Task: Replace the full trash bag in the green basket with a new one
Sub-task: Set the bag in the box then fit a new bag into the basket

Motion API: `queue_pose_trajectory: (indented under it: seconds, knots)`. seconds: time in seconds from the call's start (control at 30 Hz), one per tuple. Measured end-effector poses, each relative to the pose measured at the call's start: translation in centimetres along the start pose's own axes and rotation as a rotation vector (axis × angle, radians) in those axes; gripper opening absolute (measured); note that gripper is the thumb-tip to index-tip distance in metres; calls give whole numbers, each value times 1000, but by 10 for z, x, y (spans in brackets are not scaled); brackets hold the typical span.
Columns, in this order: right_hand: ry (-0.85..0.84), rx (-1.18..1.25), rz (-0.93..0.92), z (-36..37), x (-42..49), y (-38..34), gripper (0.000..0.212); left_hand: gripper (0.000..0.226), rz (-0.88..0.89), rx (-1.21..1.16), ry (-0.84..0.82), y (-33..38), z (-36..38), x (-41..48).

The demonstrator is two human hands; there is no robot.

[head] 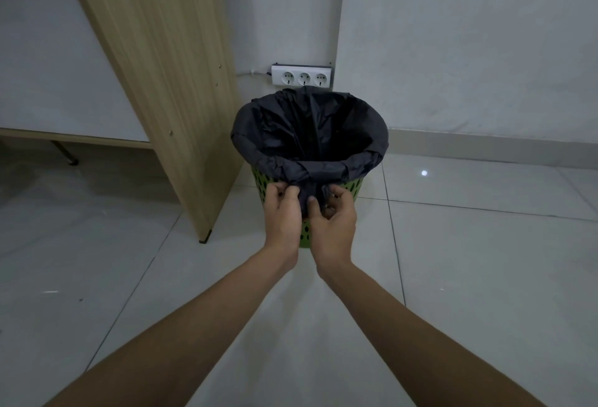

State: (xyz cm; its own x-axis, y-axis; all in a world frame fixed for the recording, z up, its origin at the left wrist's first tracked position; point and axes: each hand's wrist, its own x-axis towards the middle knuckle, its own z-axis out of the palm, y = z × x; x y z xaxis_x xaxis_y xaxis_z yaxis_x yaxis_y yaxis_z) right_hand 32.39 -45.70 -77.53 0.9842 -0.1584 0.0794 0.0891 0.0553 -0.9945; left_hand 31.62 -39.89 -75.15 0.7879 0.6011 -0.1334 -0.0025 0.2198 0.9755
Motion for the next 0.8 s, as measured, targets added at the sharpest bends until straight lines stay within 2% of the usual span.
queue_pose_trajectory:
  seconds: [0.1, 0.27, 0.4, 0.5, 0.63, 0.67, 0.7, 0.8]
  knots:
    - [-12, -69, -71, -1, -6, 1, 29, 13, -60, -27, -19, -2, 2, 1]
    - [-15, -133, -146, -2, -9, 7, 27, 11, -171, -85, -36, 3, 9, 7]
    - [-25, -228, -390, -7, -12, 12, 21, 22, -217, -133, -122, 9, 12, 13]
    - [-60, -338, -536, -10, -8, 18, 25, 32, -230, -154, -212, 15, 12, 12]
    - [-101, -432, -669, -19, -3, 28, 24, 28, -255, -123, -211, 19, 10, 12]
    - [-75, -405, -620, -20, -4, 27, 21, 26, -263, -137, -201, 18, 10, 12]
    - [-45, -331, -492, -20, -5, 21, 18, 23, -274, -161, -190, 17, 10, 13]
    - [-24, 83, 104, -19, 0, -6, 16, 16, -307, -256, -161, 14, 10, 13]
